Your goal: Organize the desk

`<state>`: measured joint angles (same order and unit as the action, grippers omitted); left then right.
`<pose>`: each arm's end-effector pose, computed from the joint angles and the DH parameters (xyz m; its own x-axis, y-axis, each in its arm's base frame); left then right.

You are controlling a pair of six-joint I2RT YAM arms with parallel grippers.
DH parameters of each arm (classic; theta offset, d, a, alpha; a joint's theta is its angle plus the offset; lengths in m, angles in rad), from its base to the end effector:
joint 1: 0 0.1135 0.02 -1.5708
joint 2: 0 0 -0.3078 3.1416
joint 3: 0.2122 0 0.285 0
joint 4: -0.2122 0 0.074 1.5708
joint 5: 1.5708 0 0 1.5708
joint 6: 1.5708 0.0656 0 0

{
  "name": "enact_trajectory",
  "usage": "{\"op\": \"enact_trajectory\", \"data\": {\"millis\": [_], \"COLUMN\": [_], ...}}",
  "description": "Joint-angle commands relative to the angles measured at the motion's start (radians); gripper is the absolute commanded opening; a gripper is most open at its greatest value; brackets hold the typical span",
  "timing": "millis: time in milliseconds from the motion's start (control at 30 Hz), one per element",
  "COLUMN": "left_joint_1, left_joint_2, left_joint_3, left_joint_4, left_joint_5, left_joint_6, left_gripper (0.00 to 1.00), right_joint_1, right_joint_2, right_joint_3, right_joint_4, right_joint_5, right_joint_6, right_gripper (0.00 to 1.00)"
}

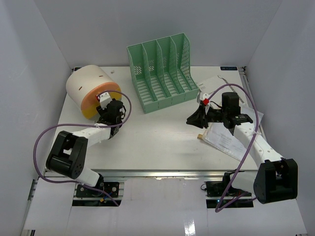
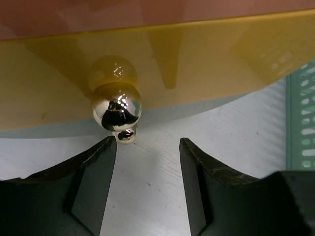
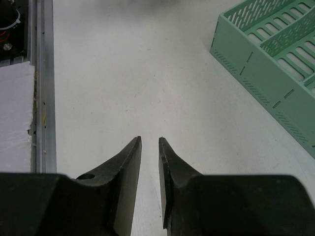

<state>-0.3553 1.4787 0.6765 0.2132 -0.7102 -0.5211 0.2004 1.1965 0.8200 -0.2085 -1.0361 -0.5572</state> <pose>0.3256 -0.0752 0.1927 -0.3300 -0.2802 -0.9014 -0.4713 0.8763 -0.0998 0.2614 0.1107 0.2941 -0.0339 -0.2819 -0.9589 -0.9689 0.2445 -0.0376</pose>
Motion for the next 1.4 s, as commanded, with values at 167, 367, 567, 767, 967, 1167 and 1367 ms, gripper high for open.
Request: {"op": "enact_trajectory", "data": {"millis": [167, 367, 567, 767, 967, 1167, 1367], "left_joint_1": [0.014, 0.033, 0.036, 0.038, 0.038, 0.035, -0.035], "left_joint_2": [0.103, 0.123, 0.131, 0.148, 0.148, 0.070, -0.062], "left_joint_3": [0.073, 0.092, 0.098, 0.110, 0.117, 0.080, -0.015], "left_joint_4": [0.020, 0.027, 0.004, 0.034, 0.035, 0.005, -0.028], "left_joint_5": [-0.095, -0.096, -0.090, -0.106, -0.112, -0.060, -0.007], "left_joint_6": [0.043, 0.070, 0.054, 0.095, 0.105, 0.065, -0.004], "left_gripper": [0.64, 0.62, 0.62, 0.43, 0.29, 0.15, 0.10], "right_joint_1": [-0.010, -0.015, -0.016, -0.019, -0.021, -0.022, -0.024], "right_joint_2": [-0.005, -0.003, 0.002, 0.003, 0.005, 0.005, 0.005], "right_joint_3": [0.002, 0.001, 0.002, 0.001, 0.002, 0.002, 0.002], "right_joint_4": [0.018, 0.020, 0.020, 0.021, 0.020, 0.020, 0.018], "right_joint_5": [-0.045, -0.050, -0.051, -0.051, -0.051, -0.050, -0.050], "right_joint_6": [0.010, 0.013, 0.013, 0.014, 0.013, 0.013, 0.011], "right_gripper": [0.27, 0.27, 0.27, 0.27, 0.27, 0.27, 0.27]}}
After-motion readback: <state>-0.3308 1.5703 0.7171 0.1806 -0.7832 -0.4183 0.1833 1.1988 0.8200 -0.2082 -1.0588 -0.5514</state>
